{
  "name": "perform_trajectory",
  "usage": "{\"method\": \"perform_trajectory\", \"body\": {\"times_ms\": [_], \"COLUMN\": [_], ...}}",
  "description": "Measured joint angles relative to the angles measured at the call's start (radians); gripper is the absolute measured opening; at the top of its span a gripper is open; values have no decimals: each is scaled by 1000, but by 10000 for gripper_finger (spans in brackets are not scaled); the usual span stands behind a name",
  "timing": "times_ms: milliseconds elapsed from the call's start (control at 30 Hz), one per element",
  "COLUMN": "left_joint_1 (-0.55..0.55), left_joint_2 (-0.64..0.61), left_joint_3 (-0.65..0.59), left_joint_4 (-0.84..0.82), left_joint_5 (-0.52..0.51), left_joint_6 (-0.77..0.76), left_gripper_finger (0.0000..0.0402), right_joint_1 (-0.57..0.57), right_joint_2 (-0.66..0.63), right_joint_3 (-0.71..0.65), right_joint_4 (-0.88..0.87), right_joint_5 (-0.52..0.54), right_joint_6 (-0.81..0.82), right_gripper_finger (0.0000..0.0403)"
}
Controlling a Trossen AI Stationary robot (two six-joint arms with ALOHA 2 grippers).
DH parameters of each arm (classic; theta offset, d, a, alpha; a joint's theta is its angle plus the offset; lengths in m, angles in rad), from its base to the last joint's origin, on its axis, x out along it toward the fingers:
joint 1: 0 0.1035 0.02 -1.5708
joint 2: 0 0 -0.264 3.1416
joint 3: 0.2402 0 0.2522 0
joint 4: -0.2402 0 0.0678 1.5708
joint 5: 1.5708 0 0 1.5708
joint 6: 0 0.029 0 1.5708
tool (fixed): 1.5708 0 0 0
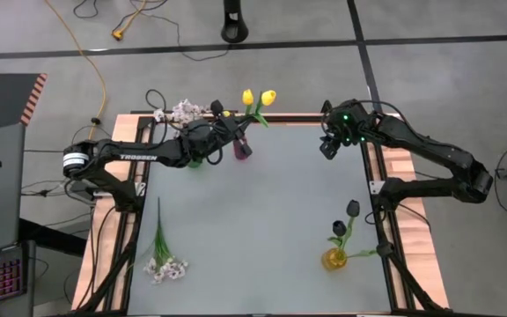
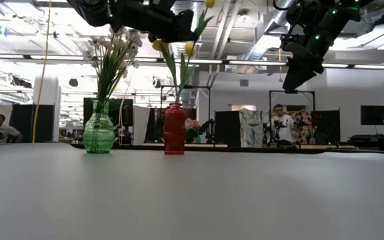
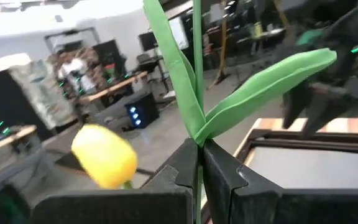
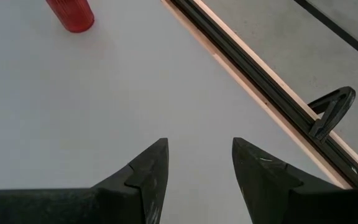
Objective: Sort flowers into vase by color
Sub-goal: Put the yellow tulip into the red vase
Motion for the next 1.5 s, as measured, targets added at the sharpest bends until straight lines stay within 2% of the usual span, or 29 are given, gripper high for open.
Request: {"method": "perform_trajectory", "body": {"times_ms": [200,633,900,1267,1500], "left_joint_1": [0,-1,-3,-39,-80], "left_joint_2": [0,-2,-2,-27,-40], "left_joint_3": [0,0,0,9,38], "left_joint_4": [-46,-120,-120,-149,-177], "left_joint_5": [-98,-107,-144,-156,-166], "left_joint_6": [-66,-128,-161,-158,-77], "left_gripper_finger": [0,4,42,117,135], "right_joint_1": [0,0,0,0,0], "right_joint_2": [0,0,0,0,0], "right_joint_3": [0,0,0,0,0], "right_joint_4": [0,0,0,0,0], "right_joint_5": [0,0,0,0,0], "right_joint_6": [0,0,0,0,0], "right_gripper_finger": [203,203,203,203,203]}}
